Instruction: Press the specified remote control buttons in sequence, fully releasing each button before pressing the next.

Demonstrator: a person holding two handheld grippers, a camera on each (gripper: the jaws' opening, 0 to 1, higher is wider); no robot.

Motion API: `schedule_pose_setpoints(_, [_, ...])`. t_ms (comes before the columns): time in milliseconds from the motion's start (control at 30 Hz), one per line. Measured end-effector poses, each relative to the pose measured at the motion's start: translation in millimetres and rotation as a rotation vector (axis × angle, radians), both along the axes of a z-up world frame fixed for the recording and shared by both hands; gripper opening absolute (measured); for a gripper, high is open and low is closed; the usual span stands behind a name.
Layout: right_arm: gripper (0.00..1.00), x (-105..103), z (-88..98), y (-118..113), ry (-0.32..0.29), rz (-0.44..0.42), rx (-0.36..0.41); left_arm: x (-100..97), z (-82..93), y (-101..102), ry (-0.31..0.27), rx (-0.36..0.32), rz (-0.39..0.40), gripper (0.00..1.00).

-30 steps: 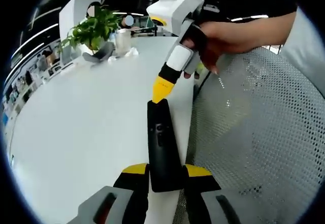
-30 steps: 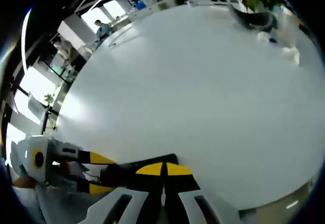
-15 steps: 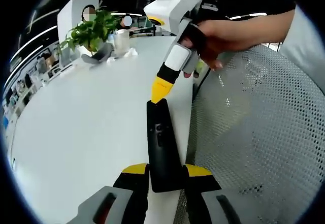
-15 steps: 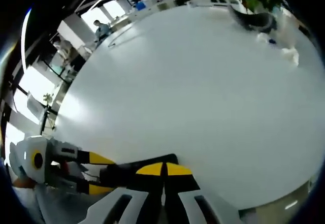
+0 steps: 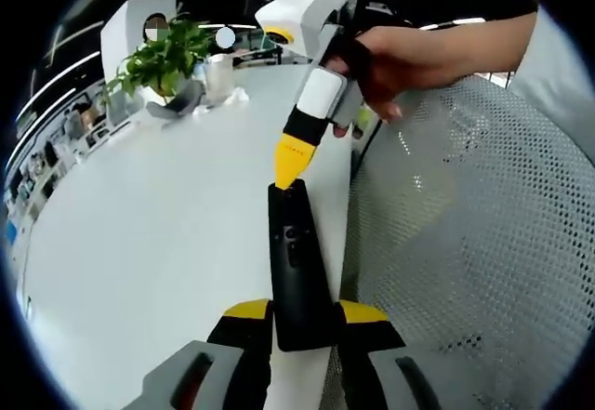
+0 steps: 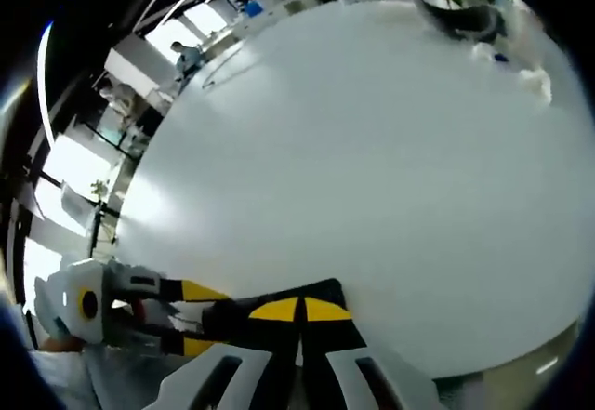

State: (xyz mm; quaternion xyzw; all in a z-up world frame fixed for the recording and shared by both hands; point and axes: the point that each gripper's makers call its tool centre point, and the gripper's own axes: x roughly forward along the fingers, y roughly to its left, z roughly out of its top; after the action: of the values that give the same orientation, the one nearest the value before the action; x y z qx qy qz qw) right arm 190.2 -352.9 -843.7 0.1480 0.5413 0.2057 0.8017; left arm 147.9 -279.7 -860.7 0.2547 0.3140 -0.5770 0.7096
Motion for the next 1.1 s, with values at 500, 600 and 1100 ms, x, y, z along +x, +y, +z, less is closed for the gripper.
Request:
schedule_pose_setpoints(500, [0.00,-6.2,-6.0,-3.8,0.074,-0.030,0.009,1.2,0.6,1.3,0.005,0.009,0.008,0.25])
schedule_pose_setpoints(600, [0.00,-6.2,-6.0,-3.1,0.077,-0.038,0.015,1.4,0.6,1.5,0.005,0.014,0.008,0.25])
schedule_pose_setpoints(1100, [0.00,-4.2,-7.4,-2.0,0.017,0.023,-0.036,14.2,0.0,5.2,-0.009,0.003,0.067,0.24])
